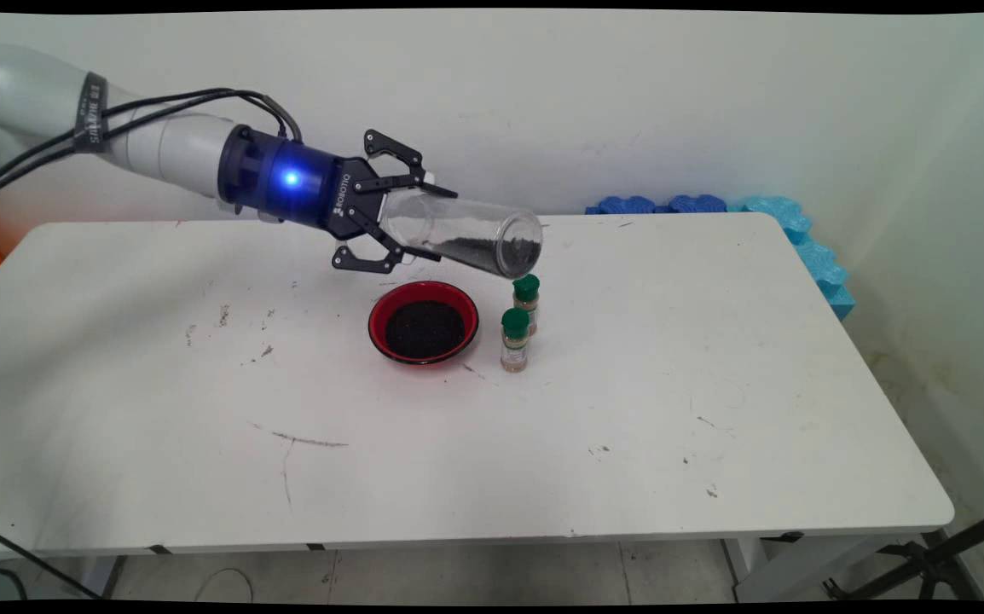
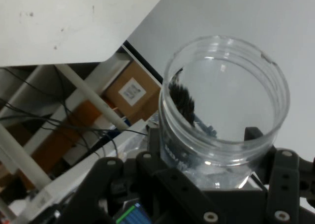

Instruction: Pour the black seasoning powder in the red bowl

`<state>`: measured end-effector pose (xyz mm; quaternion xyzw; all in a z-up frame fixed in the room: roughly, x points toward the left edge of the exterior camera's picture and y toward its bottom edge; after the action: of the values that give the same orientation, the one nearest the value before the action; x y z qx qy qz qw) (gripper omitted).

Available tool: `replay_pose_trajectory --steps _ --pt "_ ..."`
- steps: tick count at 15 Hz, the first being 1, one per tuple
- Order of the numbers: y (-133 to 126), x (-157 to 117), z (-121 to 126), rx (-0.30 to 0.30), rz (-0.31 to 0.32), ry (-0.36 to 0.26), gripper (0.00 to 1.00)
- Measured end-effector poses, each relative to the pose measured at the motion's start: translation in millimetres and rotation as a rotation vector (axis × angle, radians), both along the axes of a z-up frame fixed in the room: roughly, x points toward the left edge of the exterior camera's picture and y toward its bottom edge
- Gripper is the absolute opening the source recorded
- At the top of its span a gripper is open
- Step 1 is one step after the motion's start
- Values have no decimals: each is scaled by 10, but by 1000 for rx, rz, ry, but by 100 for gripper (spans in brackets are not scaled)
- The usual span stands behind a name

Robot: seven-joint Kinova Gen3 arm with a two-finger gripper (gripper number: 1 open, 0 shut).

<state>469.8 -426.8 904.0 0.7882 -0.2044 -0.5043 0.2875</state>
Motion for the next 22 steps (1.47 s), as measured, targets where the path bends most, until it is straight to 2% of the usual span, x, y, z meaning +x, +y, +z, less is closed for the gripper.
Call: replay_pose_trajectory --steps 8,22 --pt "-9 -5 -28 92 58 60 0" --pt "40 -34 -65 152 85 104 0"
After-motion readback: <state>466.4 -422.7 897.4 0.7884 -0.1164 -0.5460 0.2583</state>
